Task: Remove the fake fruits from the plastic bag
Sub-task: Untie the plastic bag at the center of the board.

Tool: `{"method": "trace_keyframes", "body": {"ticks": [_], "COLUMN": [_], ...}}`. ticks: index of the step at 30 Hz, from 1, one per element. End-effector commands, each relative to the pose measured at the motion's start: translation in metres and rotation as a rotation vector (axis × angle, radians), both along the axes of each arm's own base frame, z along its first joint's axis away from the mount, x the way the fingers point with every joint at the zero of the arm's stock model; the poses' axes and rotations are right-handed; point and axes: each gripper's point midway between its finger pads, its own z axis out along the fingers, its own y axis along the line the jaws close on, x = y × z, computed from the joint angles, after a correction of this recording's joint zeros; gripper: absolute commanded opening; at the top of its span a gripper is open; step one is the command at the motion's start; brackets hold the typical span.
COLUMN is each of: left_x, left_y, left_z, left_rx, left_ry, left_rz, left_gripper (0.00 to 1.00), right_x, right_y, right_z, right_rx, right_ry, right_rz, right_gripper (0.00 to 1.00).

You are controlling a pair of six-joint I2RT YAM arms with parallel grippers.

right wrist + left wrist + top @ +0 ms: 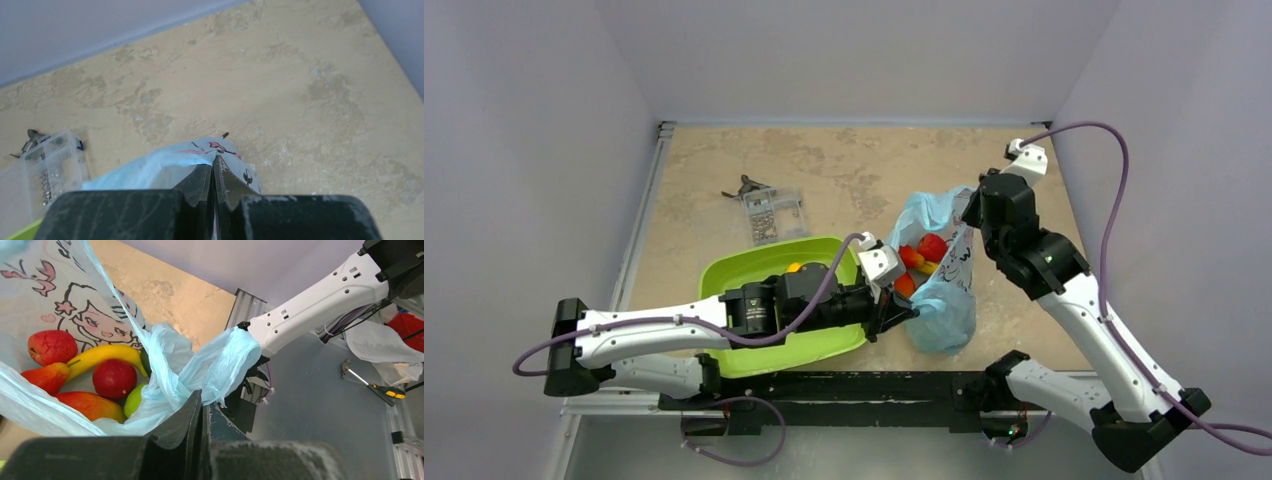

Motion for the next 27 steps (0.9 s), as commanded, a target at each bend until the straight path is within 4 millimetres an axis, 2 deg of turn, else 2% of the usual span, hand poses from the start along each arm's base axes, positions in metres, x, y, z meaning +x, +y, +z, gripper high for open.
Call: {"method": "trace_keyframes", "body": {"ticks": [1, 6, 10, 12, 14, 17, 20, 23, 27], "left_x": [-0.012, -0.012, -0.022, -0.035, -0.052, -0.079, -0.077, -0.066, -0.061], "left_y": [0.001, -0.006, -0.013, -0.018, -0.024, -0.034, -0.040, -0.038, -0.035], "left_z": [0.033, 0.043, 0.042, 0.034, 0.021, -0.009, -0.041, -0.054, -0.043], "left_rx": [-0.055, 0.000, 0.012, 0.034, 0.066, 0.142, 0.237, 0.273, 0.253], "left_ry": [-0.088, -0.148, -0.151, -0.129, -0.100, -0.064, -0.018, 0.004, -0.007], "left_rz": [-0.047, -0.084, -0.152, -0.226, -0.297, -0.373, -0.311, -0.225, -0.198], "left_gripper": [0.00, 0.00, 0.00, 0.00, 0.00, 0.00, 0.00, 0.00, 0.24], "right_x": [0.013, 0.020, 0.021, 0.022, 0.020, 0.008, -0.008, -0.025, -0.045], "right_y": [-0.027, -0.023, -0.016, -0.010, -0.003, 0.003, 0.011, 0.014, 0.014], "right_z": [0.059, 0.085, 0.088, 0.078, 0.057, 0.027, 0.005, -0.005, -0.013], "right_rx": [-0.091, -0.124, -0.136, -0.167, -0.181, -0.172, -0.140, -0.112, -0.091], "right_ry": [-0.118, -0.163, -0.149, -0.120, -0.049, 0.045, 0.105, 0.136, 0.183], "right_rz": [-0.094, -0.056, -0.012, 0.036, 0.086, 0.143, 0.212, 0.262, 0.306], "right_gripper": [0.00, 0.00, 0.00, 0.00, 0.00, 0.00, 0.00, 0.13, 0.34]}}
